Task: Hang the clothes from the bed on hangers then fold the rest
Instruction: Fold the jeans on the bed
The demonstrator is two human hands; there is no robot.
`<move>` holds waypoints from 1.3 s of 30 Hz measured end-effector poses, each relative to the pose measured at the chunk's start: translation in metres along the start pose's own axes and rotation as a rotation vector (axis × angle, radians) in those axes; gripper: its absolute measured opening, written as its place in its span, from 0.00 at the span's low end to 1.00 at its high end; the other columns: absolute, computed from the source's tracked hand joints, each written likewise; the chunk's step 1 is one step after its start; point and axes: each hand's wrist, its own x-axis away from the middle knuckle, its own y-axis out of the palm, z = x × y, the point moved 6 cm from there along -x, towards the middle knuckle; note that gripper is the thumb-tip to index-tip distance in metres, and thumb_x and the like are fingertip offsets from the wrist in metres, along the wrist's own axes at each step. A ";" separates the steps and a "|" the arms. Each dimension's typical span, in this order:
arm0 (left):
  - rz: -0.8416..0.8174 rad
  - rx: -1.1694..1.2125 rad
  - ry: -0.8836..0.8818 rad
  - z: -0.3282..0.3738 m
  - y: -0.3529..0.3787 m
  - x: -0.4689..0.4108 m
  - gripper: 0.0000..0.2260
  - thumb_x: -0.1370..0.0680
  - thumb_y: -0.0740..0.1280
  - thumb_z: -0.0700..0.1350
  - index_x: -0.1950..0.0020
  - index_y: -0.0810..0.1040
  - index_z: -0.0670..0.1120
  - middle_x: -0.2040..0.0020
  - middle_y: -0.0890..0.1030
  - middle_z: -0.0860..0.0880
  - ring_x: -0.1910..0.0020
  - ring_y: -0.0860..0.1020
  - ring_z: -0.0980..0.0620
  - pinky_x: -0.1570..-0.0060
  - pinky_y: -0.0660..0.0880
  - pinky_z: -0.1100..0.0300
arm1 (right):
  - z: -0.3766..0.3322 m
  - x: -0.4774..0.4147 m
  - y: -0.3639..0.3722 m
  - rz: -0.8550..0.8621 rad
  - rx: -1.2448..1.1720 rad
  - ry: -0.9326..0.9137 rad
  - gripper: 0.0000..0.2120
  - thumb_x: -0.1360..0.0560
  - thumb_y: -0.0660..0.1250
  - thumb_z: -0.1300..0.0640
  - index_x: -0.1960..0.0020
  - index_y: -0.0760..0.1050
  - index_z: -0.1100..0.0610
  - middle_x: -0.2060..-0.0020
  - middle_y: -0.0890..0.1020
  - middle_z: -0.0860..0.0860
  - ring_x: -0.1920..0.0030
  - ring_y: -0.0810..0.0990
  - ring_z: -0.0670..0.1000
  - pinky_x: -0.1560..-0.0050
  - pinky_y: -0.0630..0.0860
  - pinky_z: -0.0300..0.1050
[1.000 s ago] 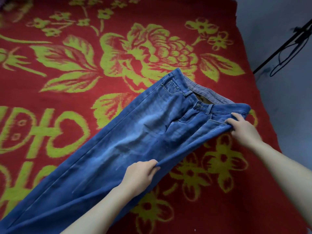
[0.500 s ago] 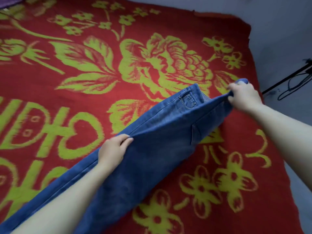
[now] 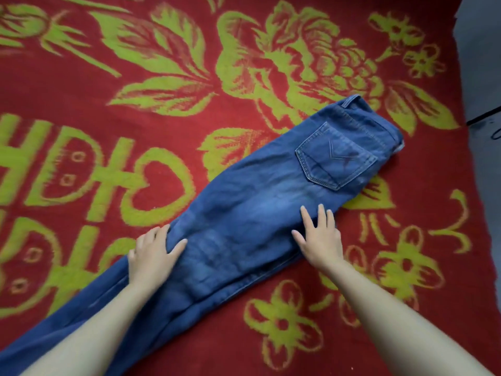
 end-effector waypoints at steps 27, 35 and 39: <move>-0.151 -0.294 0.057 -0.294 -0.053 0.102 0.10 0.21 0.61 0.51 0.44 0.76 0.48 0.47 0.79 0.48 0.43 0.73 0.47 0.43 0.65 0.52 | -0.298 0.266 0.094 0.056 -0.053 -0.229 0.32 0.48 0.81 0.56 0.45 0.81 0.59 0.43 0.79 0.63 0.43 0.79 0.62 0.50 0.77 0.60; -0.108 0.276 -0.111 -0.376 -0.094 0.118 0.03 0.29 0.72 0.36 0.57 0.80 0.41 0.59 0.81 0.41 0.56 0.78 0.43 0.61 0.63 0.56 | -0.372 0.301 0.110 0.024 -0.070 -0.379 0.24 0.33 0.66 0.48 0.37 0.77 0.51 0.37 0.75 0.63 0.37 0.75 0.62 0.46 0.76 0.56; -0.257 0.232 -0.228 -0.383 -0.062 0.108 0.16 0.29 0.71 0.38 0.41 0.75 0.40 0.46 0.79 0.39 0.46 0.77 0.41 0.49 0.69 0.54 | -0.393 0.303 0.156 -0.405 0.078 -0.453 0.32 0.22 0.57 0.46 0.23 0.48 0.49 0.24 0.42 0.59 0.24 0.41 0.60 0.29 0.52 0.57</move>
